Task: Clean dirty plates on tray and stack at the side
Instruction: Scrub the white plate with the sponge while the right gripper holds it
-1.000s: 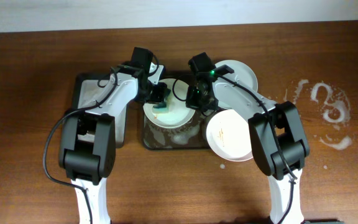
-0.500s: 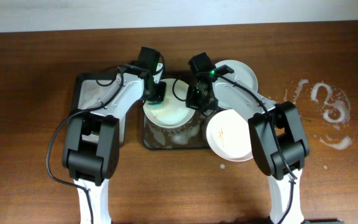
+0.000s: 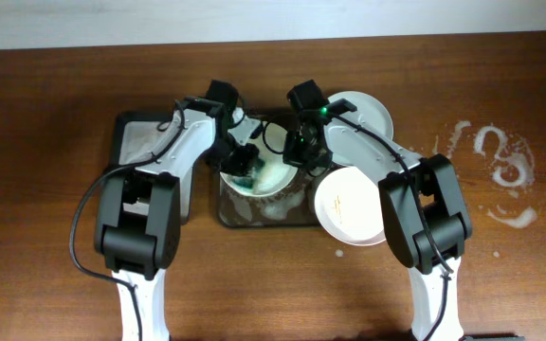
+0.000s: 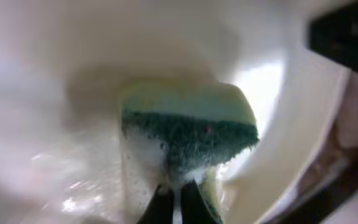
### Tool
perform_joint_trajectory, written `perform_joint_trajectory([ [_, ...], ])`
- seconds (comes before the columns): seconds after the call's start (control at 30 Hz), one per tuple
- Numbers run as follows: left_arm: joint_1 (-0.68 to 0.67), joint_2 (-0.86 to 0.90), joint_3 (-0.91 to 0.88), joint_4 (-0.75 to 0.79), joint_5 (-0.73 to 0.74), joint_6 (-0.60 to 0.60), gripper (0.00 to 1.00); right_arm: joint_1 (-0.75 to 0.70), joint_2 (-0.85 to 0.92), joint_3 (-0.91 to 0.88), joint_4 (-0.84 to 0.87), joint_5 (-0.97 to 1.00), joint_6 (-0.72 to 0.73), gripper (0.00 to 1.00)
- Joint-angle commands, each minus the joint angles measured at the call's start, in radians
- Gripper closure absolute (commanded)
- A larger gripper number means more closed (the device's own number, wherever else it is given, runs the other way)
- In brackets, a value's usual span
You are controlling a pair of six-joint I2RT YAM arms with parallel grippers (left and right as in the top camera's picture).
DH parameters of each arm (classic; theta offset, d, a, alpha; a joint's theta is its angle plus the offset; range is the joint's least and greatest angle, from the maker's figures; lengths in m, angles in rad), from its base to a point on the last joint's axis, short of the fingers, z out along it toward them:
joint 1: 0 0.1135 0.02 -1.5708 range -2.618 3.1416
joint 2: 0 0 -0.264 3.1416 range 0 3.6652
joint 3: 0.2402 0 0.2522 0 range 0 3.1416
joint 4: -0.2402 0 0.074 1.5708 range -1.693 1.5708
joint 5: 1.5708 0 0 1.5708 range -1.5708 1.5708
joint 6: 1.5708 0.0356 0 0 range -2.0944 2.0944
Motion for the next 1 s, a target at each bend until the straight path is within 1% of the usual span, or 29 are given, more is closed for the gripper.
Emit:
perform_joint_trajectory([
  [0.0,-0.008,0.039,-0.027,0.101,0.134,0.09,0.99,0.003,0.018,-0.002,0.0,0.016,-0.01,0.96],
  [0.1,-0.008,0.039,-0.027,0.243,0.117,0.079,0.99,0.003,0.018,-0.002,-0.001,0.016,-0.01,0.96],
  [0.13,-0.008,0.04,-0.027,0.289,0.071,0.043,0.99,0.003,0.018,-0.002,-0.001,0.016,-0.01,0.96],
  [0.17,-0.008,0.041,-0.027,0.337,-0.008,-0.015,0.99,0.003,0.018,-0.002,-0.001,0.016,-0.01,0.96],
  [0.23,-0.008,0.042,-0.027,0.39,-0.166,-0.089,0.99,0.003,0.018,-0.002,-0.001,0.016,-0.01,0.96],
  [0.37,-0.007,0.043,-0.027,0.37,-0.435,-0.187,0.99,0.003,0.018,-0.002,-0.001,0.016,-0.01,0.96],
  [0.43,-0.007,0.042,-0.027,0.318,-0.567,-0.278,0.99,0.003,0.018,-0.002,-0.001,0.016,-0.01,0.96],
  [0.47,-0.007,0.043,-0.027,0.274,-0.594,-0.298,0.99,0.003,0.018,-0.002,-0.001,0.016,-0.01,0.96],
  [0.53,-0.007,0.042,-0.027,0.196,-0.595,-0.308,0.99,0.003,0.018,-0.002,-0.001,0.016,-0.01,0.96],
  [0.57,-0.008,0.042,-0.027,0.147,-0.576,-0.307,0.99,0.003,0.018,-0.002,-0.001,0.016,-0.01,0.96],
  [0.6,-0.008,0.042,-0.027,0.098,-0.494,-0.277,0.99,0.003,0.018,-0.002,-0.001,0.016,-0.01,0.96],
  [0.67,-0.008,0.042,-0.027,0.064,-0.265,-0.114,0.99,0.003,0.018,-0.002,-0.001,0.016,-0.01,0.96],
  [0.7,-0.008,0.042,-0.027,0.053,-0.073,0.003,0.99,0.003,0.018,-0.002,-0.001,0.016,-0.01,0.96],
  [0.73,-0.008,0.042,-0.027,0.05,0.091,0.078,0.99,0.003,0.018,-0.002,-0.001,0.016,-0.01,0.96],
  [0.77,-0.008,0.042,-0.027,0.054,0.189,0.118,0.99,0.003,0.018,-0.002,-0.001,0.016,-0.01,0.96],
  [0.83,-0.008,0.042,-0.027,0.088,0.224,0.12,0.99,0.003,0.018,-0.002,-0.001,0.015,-0.01,0.96],
  [0.97,-0.008,0.043,-0.027,0.196,0.224,0.092,0.99,0.003,0.018,-0.002,0.0,0.012,-0.01,0.96],
])
